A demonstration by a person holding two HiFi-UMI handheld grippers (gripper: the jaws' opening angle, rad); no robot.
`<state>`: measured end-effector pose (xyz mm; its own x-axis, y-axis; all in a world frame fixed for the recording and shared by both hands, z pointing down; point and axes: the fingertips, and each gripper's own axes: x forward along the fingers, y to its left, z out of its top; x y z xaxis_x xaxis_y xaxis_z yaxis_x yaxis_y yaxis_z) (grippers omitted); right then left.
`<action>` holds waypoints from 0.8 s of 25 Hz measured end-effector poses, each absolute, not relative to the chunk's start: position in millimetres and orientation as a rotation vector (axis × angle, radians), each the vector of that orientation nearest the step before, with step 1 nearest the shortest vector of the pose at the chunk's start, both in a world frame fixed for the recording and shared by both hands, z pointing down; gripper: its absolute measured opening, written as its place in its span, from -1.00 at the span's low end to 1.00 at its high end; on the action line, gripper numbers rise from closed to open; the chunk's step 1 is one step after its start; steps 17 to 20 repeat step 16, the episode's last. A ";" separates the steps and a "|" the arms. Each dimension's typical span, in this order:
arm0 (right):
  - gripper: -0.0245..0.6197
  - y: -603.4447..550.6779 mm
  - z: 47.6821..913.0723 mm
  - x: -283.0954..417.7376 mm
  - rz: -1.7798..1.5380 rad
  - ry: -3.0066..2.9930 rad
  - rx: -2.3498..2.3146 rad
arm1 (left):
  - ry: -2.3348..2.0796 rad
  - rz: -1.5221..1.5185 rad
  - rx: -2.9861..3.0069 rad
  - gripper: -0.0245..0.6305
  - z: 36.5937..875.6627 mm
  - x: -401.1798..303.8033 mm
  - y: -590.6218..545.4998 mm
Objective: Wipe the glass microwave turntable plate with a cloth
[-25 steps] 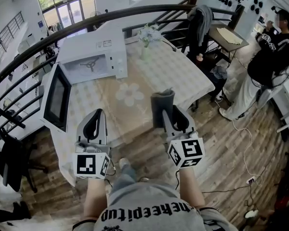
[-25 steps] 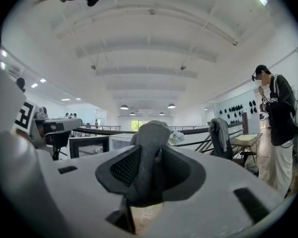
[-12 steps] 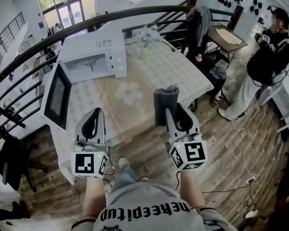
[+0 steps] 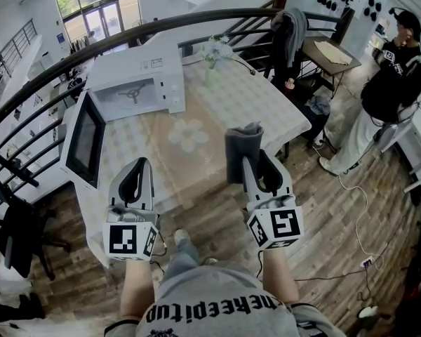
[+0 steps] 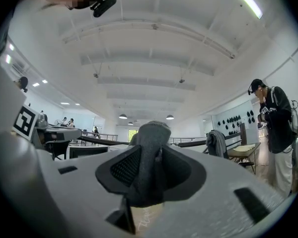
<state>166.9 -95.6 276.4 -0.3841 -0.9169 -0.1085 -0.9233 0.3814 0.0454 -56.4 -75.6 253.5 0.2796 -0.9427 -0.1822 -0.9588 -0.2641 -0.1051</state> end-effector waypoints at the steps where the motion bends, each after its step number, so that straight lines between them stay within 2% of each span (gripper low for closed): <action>1: -0.54 -95.1 276.6 166.5 0.151 2.554 -1.705 | 1.776 0.121 -2.347 -0.89 253.9 -57.1 -75.1; 20: -0.54 -88.8 273.6 158.3 0.192 2.559 -1.689 | 1.774 0.136 -2.370 -0.89 259.0 -60.9 -69.7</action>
